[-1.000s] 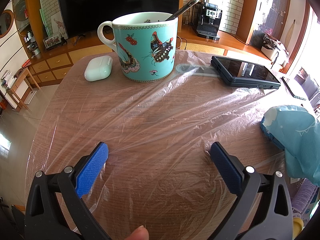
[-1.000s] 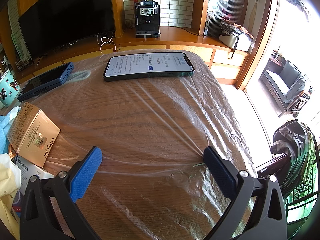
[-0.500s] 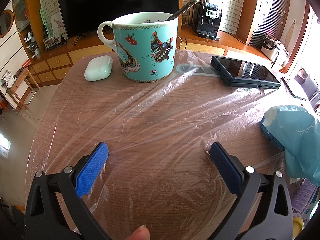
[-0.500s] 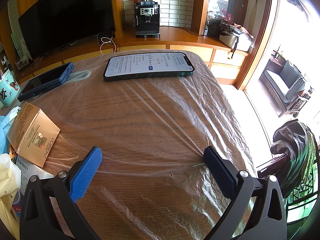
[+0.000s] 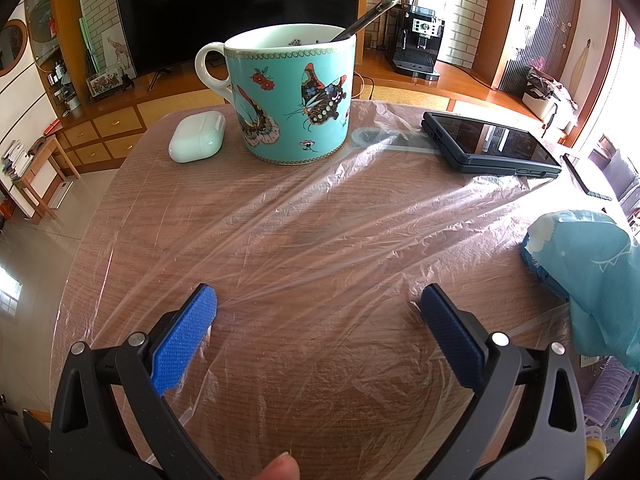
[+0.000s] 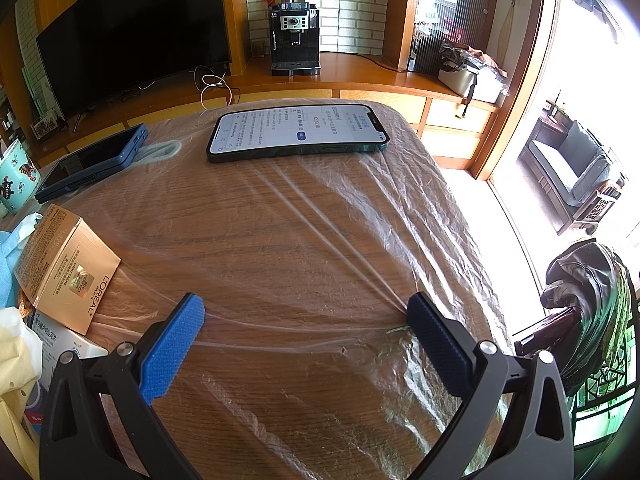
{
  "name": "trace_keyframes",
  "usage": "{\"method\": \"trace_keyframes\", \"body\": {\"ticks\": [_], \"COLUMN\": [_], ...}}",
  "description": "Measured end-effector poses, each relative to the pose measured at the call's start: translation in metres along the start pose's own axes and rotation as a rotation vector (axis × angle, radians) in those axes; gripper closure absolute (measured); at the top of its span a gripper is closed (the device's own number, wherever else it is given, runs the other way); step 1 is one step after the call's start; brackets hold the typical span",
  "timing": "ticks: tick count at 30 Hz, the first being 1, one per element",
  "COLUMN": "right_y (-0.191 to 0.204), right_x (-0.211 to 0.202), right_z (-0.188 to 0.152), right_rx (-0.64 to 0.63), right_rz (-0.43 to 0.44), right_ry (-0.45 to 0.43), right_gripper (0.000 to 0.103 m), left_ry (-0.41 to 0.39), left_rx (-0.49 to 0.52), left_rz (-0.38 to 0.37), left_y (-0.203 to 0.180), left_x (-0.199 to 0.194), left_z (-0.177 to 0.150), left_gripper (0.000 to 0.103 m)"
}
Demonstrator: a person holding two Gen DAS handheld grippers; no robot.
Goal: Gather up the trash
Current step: 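Grasp the blue paper bag with the left tool while the right tool grasps the yellow paper bag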
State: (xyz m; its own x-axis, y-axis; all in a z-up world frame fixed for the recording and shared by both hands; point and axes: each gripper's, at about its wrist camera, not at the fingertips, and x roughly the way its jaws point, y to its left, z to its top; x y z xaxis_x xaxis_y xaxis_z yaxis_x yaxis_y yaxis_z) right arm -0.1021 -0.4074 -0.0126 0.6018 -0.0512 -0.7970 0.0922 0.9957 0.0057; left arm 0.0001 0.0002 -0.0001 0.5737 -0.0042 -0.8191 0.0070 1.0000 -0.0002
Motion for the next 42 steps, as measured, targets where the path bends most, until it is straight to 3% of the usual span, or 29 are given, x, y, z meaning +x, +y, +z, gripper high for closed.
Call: {"method": "trace_keyframes", "body": {"ticks": [30,33,36,38,42], "right_y": [0.001,-0.008,-0.018,-0.017,0.01], "right_x": [-0.002,-0.024,-0.066,-0.105,-0.166], "right_z": [0.002,-0.004,-0.013,-0.019,-0.04], "right_rx": [0.001,0.025,0.029,0.034,-0.071], "right_rz": [-0.003,-0.029,-0.031,0.012,0.33], "right_ry": [0.005,-0.048,-0.146,-0.224,-0.326], "right_gripper": [0.004,0.004,0.004,0.004,0.004], "left_ry": [0.0,0.019,-0.005,-0.02,0.005], "left_rx": [0.004,0.012,0.0,0.008,0.037], "left_rz": [-0.002,-0.021,-0.105,-0.193,-0.475], "left_y": [0.0,0.006,0.016,0.016,-0.011], "left_x": [0.0,-0.001,-0.024,-0.051,-0.095], "left_z": [0.0,0.002,0.011,0.016,0.027], "left_gripper": [0.001,0.001,0.002,0.002,0.002]}}
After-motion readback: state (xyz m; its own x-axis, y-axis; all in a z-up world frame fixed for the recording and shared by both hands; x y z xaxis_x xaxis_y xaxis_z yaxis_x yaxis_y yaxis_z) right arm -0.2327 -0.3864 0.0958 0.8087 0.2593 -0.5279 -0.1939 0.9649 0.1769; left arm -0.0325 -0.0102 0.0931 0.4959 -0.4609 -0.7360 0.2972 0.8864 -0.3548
